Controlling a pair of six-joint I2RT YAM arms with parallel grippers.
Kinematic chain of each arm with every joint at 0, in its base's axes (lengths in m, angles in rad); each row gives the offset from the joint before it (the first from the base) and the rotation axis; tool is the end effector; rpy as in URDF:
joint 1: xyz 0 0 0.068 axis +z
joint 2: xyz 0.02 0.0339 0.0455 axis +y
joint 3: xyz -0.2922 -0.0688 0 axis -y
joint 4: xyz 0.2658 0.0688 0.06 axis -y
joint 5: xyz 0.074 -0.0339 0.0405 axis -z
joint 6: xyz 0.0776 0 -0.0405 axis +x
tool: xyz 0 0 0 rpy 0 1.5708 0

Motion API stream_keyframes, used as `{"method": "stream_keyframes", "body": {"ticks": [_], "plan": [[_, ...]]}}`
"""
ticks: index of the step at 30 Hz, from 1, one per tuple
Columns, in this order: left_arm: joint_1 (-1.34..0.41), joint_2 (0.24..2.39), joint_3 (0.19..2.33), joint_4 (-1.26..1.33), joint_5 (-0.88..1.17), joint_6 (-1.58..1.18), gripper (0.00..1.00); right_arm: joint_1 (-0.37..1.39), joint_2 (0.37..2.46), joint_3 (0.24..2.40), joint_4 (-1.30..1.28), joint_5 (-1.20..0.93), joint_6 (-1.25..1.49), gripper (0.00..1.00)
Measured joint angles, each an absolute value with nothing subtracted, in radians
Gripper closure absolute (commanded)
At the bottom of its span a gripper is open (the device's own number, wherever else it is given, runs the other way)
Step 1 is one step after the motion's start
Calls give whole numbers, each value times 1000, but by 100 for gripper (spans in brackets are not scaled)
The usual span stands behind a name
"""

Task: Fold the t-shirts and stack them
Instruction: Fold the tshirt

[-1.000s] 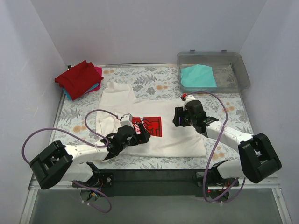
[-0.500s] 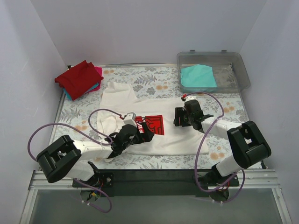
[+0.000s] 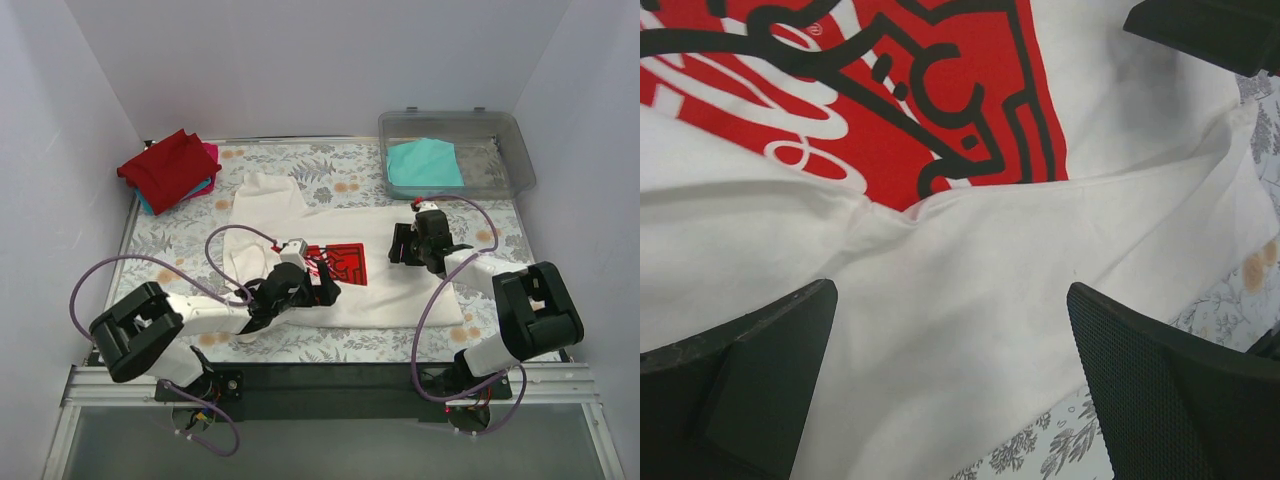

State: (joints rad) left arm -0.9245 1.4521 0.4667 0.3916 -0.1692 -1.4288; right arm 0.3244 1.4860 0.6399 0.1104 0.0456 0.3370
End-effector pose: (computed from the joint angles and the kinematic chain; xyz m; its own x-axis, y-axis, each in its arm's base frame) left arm 0.1953 -0.2372 0.1311 -0.7435 -0.6347 -0.2106 -0.2341 0.5420 -0.8071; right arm 0.3127 0.1014 0.1437 -0.6950 0.1148 -0.7098 -0.0599 0.9745 0.2163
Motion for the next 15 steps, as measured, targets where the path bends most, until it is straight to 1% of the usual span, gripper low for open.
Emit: {"method": "stream_keyframes", "body": {"ticks": [2,6,9,12,15], "plan": [[-934,1379,467,304,-208,-1420,7,323,1495,652,104,46,335,44],[-947,1127,467,126,-320,-1441,7,320,1539,700,90,47,326,44],[-958,957,470,-33,-421,-1524,8,312,1568,731,84,43,314,44],[-967,893,481,-239,-528,-1643,7,288,1581,743,87,18,309,44],[-979,912,510,-460,-609,-1769,7,251,1592,744,110,-30,308,44]]}}
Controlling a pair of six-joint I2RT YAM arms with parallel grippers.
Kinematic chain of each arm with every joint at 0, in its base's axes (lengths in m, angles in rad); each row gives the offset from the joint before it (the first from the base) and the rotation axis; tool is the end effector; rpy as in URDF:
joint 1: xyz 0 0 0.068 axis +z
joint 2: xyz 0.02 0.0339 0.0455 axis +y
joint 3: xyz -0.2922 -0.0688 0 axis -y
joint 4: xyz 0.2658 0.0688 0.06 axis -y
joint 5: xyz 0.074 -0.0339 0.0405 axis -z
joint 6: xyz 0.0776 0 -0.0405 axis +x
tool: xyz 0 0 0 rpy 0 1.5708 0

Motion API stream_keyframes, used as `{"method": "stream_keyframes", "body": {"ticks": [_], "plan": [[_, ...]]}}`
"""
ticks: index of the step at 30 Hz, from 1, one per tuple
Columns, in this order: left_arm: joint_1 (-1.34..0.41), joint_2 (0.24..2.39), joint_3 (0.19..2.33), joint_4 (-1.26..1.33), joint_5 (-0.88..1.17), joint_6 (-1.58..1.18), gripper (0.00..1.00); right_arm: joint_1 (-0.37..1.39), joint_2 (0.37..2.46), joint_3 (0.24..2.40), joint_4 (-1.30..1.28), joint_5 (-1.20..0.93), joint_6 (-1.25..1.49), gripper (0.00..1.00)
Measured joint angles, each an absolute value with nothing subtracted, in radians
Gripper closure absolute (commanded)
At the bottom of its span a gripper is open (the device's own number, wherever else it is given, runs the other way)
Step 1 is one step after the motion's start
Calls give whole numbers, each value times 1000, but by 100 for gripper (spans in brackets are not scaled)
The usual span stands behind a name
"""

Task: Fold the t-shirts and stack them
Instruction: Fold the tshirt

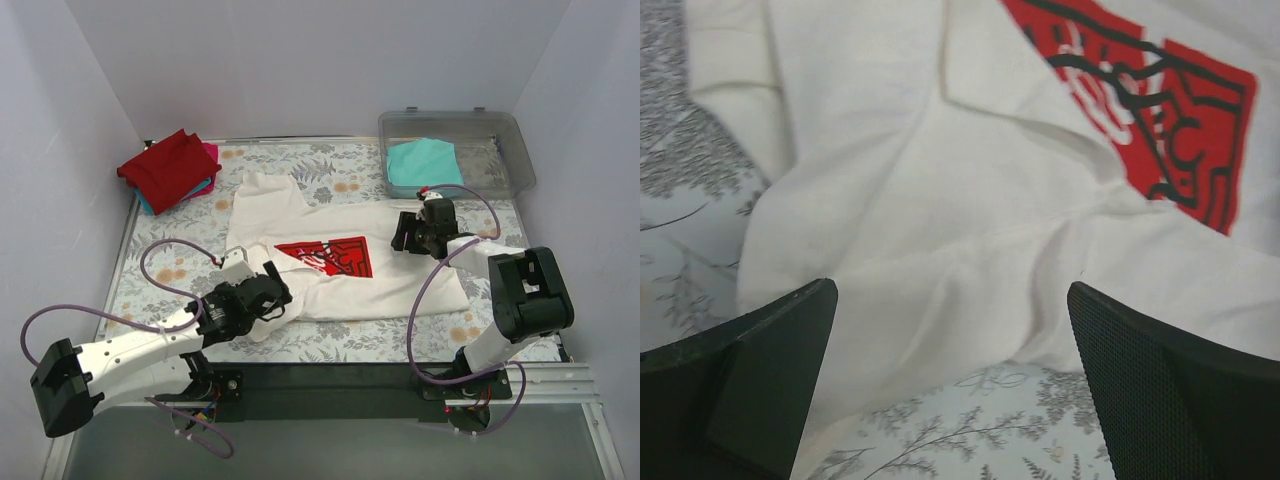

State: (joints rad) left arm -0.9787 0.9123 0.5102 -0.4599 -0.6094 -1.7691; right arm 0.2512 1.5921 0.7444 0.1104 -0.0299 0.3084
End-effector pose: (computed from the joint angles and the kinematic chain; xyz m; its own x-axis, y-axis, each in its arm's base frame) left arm 0.1478 -0.1402 0.1913 -0.3797 -0.8759 -0.2978 -0.5085 0.4665 -0.7238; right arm 0.3474 0.0916 0.1442 -0.7024 0.1330 -0.6993 -0.0595 0.9680 0.2439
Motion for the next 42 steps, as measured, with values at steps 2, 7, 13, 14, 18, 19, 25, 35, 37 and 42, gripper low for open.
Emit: {"method": "stream_keyframes", "body": {"ticks": [2,7,13,14,18,19,25,35,37,42], "plan": [[-987,928,535,-602,-648,-1845,7,225,1602,744,133,-54,308,44],[-1023,1000,635,-905,-709,-1938,7,189,1624,752,169,-84,308,44],[-1051,1088,710,-1080,-720,-1969,7,146,1621,741,188,-86,311,43],[-1055,1090,710,-1081,-720,-1971,6,142,1615,734,189,-84,311,43],[-1061,1077,684,-1040,-712,-1976,7,134,1573,686,200,-74,315,43],[-1064,1064,668,-1024,-706,-1977,6,133,1560,672,202,-73,317,43],[-1077,875,560,-928,-657,-1967,7,131,1464,582,202,-42,344,43],[-1111,896,516,-789,-562,-1925,12,130,1355,539,72,81,361,41],[-1156,911,499,-789,-554,-1947,13,130,1356,542,66,88,360,41],[-1237,920,487,-836,-554,-1972,21,130,1382,568,52,94,352,41]]}}
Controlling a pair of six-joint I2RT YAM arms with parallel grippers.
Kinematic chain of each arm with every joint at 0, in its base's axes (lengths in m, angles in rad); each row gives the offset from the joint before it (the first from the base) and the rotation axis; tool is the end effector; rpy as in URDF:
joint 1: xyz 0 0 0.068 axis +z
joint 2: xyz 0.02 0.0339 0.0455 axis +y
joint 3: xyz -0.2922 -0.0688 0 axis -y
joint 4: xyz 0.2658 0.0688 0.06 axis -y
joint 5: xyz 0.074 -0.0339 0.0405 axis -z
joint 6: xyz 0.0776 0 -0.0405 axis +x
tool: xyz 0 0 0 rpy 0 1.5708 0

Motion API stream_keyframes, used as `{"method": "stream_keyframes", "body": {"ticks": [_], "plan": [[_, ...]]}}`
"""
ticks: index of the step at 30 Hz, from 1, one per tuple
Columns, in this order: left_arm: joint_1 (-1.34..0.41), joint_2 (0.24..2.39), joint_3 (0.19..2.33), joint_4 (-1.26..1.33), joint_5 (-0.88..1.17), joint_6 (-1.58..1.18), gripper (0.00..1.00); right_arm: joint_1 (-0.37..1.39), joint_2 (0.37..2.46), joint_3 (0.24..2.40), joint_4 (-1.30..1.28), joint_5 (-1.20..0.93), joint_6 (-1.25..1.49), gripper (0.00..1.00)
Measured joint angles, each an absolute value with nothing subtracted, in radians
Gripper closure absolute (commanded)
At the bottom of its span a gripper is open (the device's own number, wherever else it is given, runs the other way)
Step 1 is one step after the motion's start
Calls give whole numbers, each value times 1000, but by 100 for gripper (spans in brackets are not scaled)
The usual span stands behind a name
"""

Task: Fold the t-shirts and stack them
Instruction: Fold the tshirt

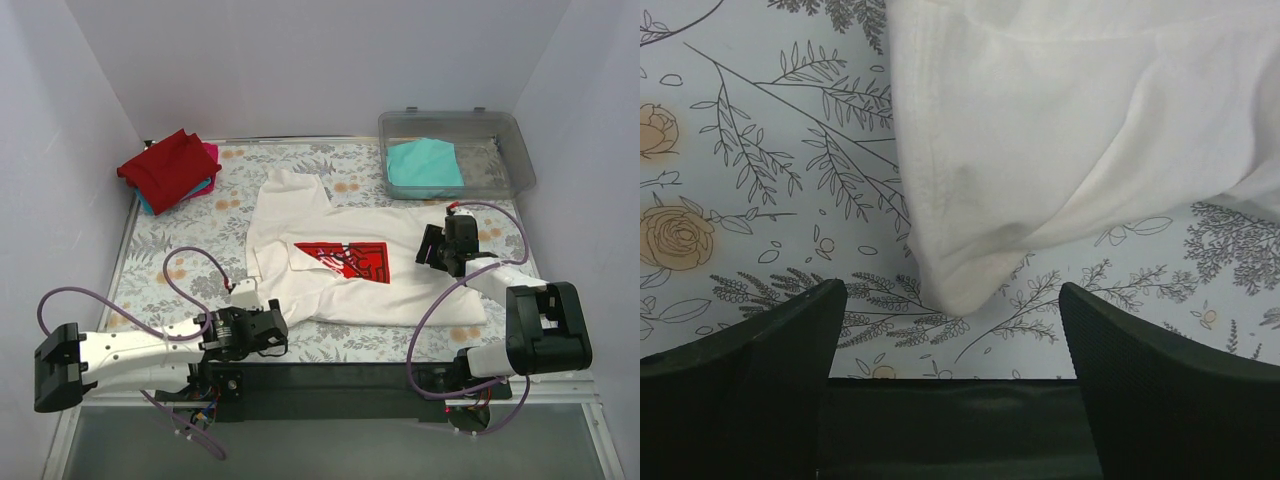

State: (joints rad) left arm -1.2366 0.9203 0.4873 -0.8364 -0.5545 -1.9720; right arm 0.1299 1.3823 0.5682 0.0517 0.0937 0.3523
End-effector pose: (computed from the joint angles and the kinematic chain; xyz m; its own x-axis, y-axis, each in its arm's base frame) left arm 0.0881 -0.1293 0.1553 -0.5698 -0.7449 -0.3469 -0.5820 0.6639 -0.4696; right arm 0.2991 0.0318 0.1440 -0.6641 0.2597 -0.7011 0.1782 0.9657 0.1889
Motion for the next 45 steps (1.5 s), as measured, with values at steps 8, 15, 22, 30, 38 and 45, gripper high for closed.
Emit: {"method": "stream_keyframes", "body": {"ticks": [8,15,22,30,38,45], "plan": [[-1272,1056,490,-885,-583,-1983,30,130,1388,573,52,90,337,41],[-1272,1023,493,-910,-629,-1983,33,125,1384,571,52,72,329,41],[-1273,936,463,-828,-628,-1987,37,125,1380,566,55,64,314,41],[-1274,935,438,-820,-628,-1991,67,125,1364,553,54,57,311,41],[-1274,909,439,-854,-656,-1993,100,125,1360,547,59,57,311,41],[-1274,903,569,-976,-692,-1994,100,125,1360,547,59,57,310,41]]}}
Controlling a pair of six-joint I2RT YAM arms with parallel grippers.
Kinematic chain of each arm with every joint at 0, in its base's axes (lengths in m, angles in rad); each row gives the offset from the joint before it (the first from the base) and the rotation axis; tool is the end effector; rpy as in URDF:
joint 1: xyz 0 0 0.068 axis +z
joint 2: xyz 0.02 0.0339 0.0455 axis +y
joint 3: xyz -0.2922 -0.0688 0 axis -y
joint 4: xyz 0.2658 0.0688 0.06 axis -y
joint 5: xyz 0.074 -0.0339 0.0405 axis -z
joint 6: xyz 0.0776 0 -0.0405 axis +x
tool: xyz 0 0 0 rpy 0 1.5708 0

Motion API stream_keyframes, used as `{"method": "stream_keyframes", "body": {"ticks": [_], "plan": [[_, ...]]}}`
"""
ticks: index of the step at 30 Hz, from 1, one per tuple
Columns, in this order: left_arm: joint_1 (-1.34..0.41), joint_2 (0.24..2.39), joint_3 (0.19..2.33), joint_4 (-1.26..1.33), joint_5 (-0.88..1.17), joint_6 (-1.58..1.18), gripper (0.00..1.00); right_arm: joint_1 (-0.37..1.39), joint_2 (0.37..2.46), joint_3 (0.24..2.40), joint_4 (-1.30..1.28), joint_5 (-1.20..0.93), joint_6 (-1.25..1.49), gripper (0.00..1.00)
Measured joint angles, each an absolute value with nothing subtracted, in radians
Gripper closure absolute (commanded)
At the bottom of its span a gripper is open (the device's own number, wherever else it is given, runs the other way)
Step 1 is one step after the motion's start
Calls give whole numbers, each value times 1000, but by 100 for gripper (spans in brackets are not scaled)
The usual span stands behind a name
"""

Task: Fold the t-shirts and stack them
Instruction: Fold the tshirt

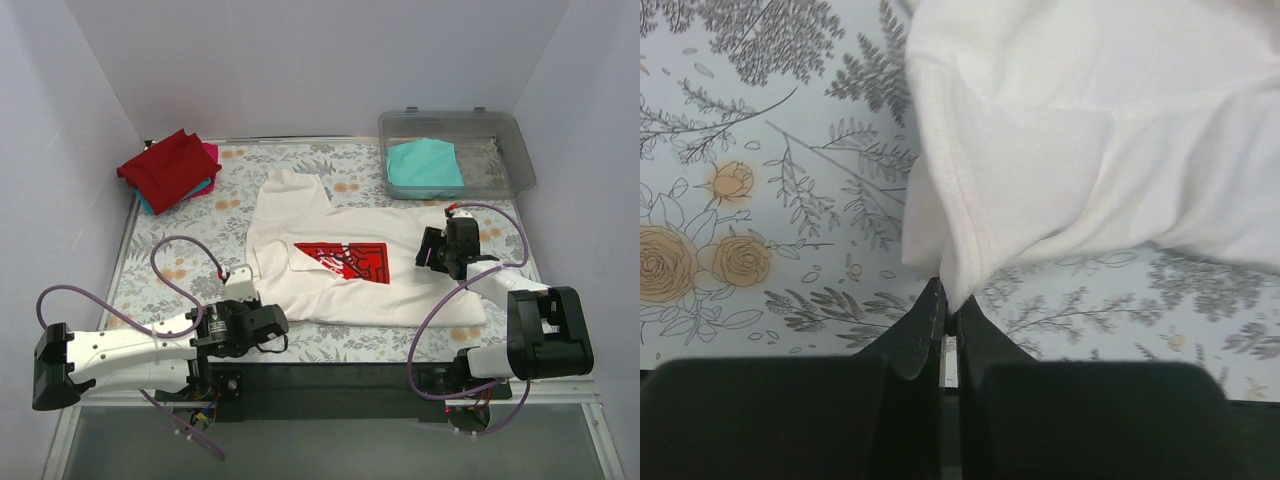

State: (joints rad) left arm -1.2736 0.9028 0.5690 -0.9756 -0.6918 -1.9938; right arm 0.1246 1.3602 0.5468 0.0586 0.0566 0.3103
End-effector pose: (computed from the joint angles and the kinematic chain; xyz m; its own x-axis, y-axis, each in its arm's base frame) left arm 0.0896 -0.1235 0.1833 -0.5113 -0.7285 -0.4558 -0.5404 0.6850 -0.4886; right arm 0.2937 0.0324 0.1435 -0.6728 0.2230 -0.7055 0.1284 0.9742 0.1855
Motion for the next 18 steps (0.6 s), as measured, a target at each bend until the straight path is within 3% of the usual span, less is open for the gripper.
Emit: {"method": "stream_keyframes", "body": {"ticks": [6,11,12,16,18], "plan": [[-1274,979,761,-1039,-719,-1993,100,125,1360,547,59,57,310,41],[-1274,1087,799,-1108,-679,-1992,96,125,1360,547,59,57,308,41],[-1274,1108,800,-1122,-665,-1990,92,125,1360,547,59,57,308,41],[-1274,1166,801,-1164,-618,-1985,54,125,1360,547,59,57,307,41],[-1274,1173,801,-1182,-612,-1988,43,125,1360,547,59,57,307,42]]}}
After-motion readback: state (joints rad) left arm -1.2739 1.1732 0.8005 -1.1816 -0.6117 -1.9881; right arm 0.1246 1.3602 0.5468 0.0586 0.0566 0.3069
